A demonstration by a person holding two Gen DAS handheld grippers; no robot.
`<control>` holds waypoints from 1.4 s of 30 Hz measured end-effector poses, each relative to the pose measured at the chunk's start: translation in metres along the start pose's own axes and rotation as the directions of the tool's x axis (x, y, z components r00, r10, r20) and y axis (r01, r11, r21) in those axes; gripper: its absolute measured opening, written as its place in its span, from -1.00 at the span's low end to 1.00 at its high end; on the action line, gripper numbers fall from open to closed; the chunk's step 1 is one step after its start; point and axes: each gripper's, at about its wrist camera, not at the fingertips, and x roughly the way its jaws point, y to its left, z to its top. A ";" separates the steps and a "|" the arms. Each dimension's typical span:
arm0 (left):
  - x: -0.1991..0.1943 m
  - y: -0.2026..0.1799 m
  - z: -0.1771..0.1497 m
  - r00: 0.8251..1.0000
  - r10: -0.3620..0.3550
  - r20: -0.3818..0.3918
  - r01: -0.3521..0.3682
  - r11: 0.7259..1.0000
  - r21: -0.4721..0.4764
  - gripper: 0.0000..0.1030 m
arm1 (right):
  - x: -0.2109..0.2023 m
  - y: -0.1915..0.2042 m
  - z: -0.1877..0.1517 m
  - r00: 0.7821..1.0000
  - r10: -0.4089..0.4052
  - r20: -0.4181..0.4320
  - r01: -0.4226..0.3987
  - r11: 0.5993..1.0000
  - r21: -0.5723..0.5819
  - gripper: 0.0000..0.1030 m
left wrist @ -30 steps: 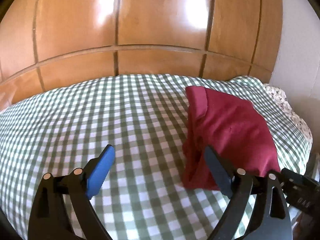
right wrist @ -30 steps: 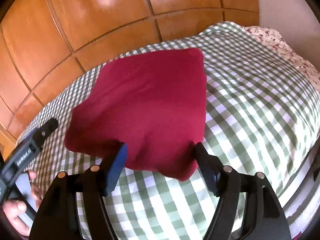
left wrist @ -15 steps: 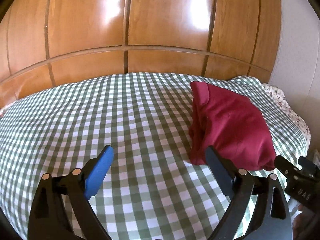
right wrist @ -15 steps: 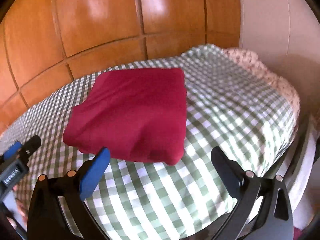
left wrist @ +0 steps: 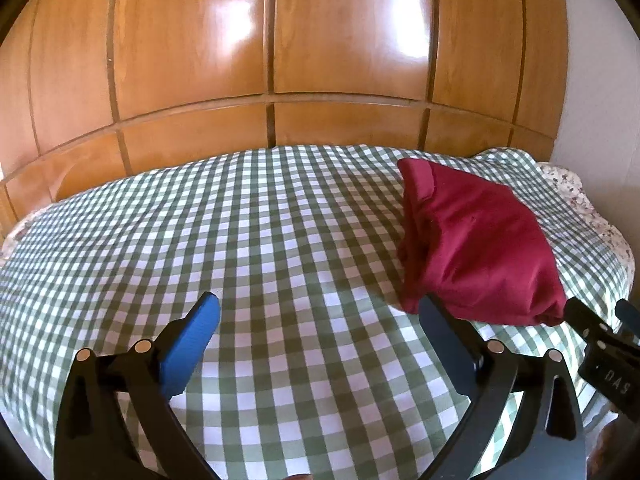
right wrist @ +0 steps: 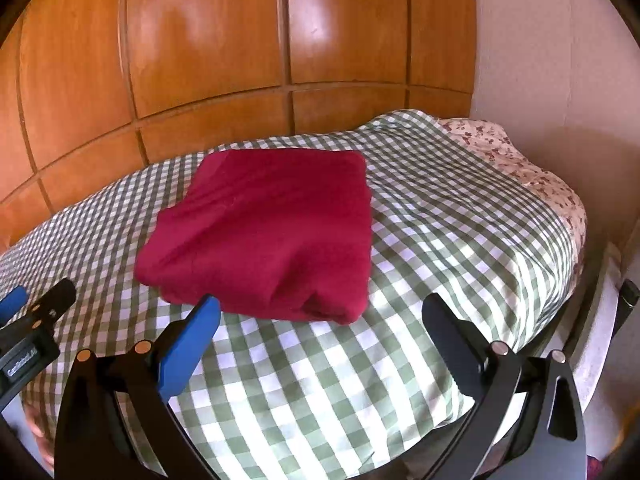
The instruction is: Fold small clothes
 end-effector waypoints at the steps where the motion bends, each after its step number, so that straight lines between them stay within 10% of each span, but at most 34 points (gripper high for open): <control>1: 0.000 0.000 0.000 1.000 0.002 -0.003 -0.002 1.000 0.001 0.91 | 0.001 -0.001 0.000 1.000 -0.006 -0.001 0.006 1.000 0.001 0.95; 42: -0.002 -0.010 -0.010 0.999 0.010 -0.036 -0.009 1.000 0.020 0.92 | 0.010 -0.004 -0.005 0.999 -0.007 -0.038 0.007 1.000 -0.019 0.95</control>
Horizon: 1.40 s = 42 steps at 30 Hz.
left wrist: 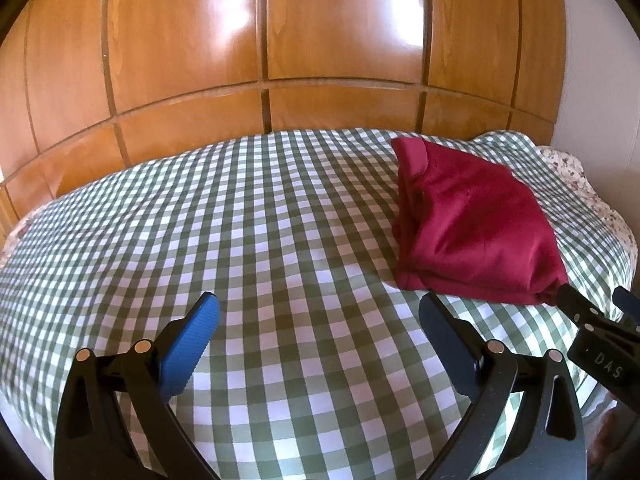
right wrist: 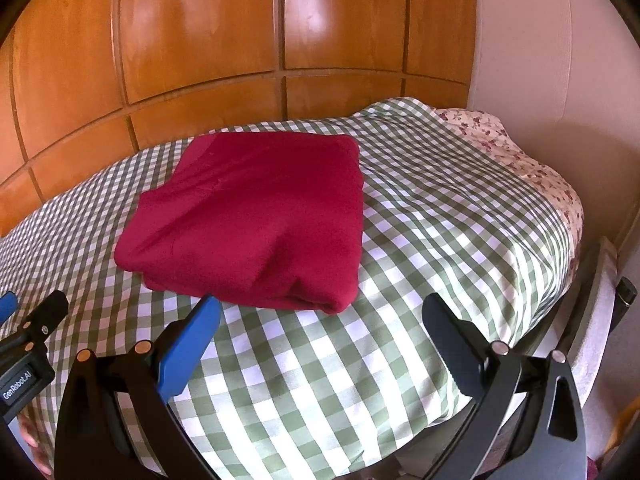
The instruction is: Fold small clothes
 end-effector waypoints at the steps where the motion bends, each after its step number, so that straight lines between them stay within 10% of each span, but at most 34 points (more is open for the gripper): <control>1: 0.000 0.001 0.000 1.000 0.001 0.002 -0.001 1.000 -0.002 0.92 | 0.000 0.000 0.000 1.000 -0.001 -0.002 0.001 1.000 0.003 0.95; 42: -0.008 0.002 0.000 0.999 -0.038 0.027 0.038 0.999 -0.014 0.91 | 0.006 0.000 -0.002 0.999 0.035 -0.005 -0.035 0.999 -0.008 0.95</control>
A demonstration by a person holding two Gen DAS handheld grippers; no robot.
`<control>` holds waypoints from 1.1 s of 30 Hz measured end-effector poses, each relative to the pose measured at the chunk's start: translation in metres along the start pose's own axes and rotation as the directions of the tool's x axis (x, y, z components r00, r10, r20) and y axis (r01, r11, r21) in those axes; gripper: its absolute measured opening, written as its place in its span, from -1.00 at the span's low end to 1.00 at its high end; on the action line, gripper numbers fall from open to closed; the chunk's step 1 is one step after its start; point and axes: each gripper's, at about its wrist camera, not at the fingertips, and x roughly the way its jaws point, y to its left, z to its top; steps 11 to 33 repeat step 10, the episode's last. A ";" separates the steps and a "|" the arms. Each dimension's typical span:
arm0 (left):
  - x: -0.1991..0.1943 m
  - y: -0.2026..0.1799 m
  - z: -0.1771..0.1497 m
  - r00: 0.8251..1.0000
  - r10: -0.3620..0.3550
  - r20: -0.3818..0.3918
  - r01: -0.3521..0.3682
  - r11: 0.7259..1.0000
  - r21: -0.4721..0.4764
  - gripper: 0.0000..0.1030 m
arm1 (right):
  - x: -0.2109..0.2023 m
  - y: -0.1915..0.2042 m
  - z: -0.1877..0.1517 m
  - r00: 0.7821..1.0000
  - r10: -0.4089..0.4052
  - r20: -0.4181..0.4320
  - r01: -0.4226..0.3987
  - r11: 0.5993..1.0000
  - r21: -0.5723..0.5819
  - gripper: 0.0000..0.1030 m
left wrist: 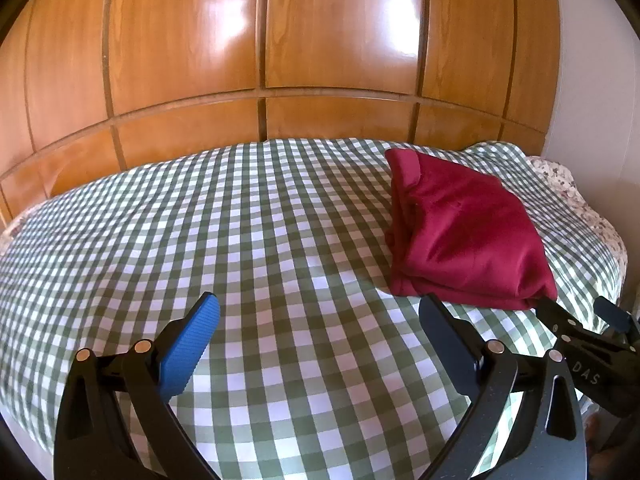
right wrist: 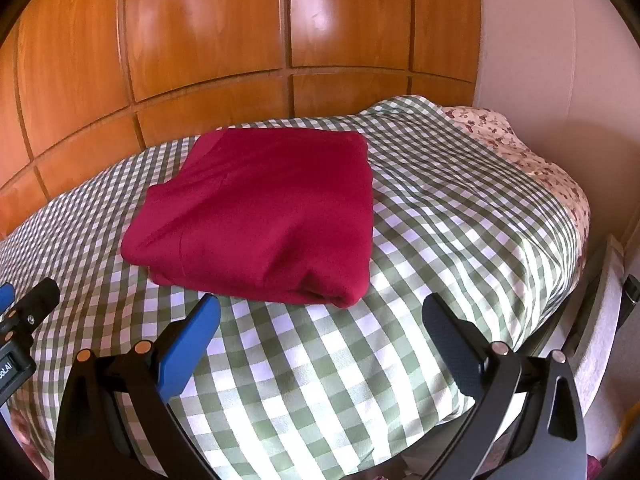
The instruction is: Fold small clothes
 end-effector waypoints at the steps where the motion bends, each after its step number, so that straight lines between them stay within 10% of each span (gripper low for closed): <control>1: 0.001 -0.001 0.000 1.000 0.003 -0.002 -0.003 1.000 0.004 0.91 | 0.000 0.000 -0.001 1.000 0.000 0.000 0.000 1.000 -0.002 0.96; 33: 0.021 0.002 -0.005 0.997 0.010 -0.080 -0.011 1.000 -0.005 0.91 | 0.004 -0.006 -0.001 1.000 0.003 -0.004 -0.003 1.000 0.008 0.96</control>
